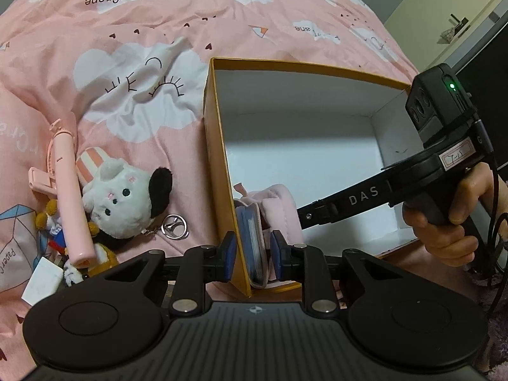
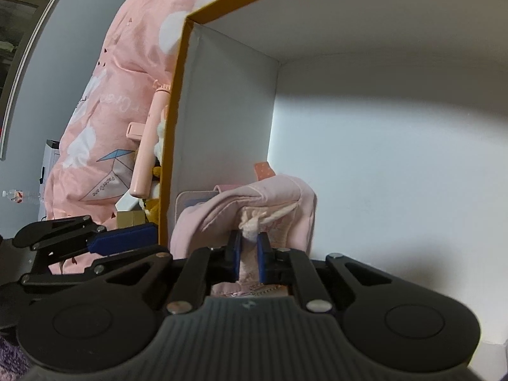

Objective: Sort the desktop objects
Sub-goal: 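Lower both items inside the box and open both grippers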

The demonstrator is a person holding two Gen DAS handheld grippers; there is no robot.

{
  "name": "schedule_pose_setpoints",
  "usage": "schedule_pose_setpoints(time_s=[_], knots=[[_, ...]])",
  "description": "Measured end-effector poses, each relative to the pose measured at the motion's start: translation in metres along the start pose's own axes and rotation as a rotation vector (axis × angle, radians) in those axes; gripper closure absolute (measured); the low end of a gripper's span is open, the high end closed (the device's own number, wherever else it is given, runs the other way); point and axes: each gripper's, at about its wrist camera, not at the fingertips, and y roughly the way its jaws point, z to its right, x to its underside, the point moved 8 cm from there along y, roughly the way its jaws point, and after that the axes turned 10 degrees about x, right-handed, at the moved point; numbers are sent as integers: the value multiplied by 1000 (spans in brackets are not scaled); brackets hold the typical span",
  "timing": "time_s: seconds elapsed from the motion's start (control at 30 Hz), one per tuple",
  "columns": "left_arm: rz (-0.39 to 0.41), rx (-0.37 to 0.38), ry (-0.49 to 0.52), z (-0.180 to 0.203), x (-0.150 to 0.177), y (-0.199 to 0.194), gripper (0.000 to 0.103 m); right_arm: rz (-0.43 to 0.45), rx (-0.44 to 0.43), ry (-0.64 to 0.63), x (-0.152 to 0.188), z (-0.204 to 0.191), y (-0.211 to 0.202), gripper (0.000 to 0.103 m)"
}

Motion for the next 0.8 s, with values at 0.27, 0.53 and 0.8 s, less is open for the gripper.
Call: schedule_pose_setpoints(time_s=[0.27, 0.53, 0.8], knots=[[21, -7, 18, 6, -1, -12, 77, 48, 65, -42, 3, -1, -15, 85], [102, -51, 17, 2, 1, -46, 77, 169, 132, -116, 13, -14, -51, 78], [221, -189, -79, -36, 12, -99, 77, 441, 101, -305, 38, -71, -87, 65]])
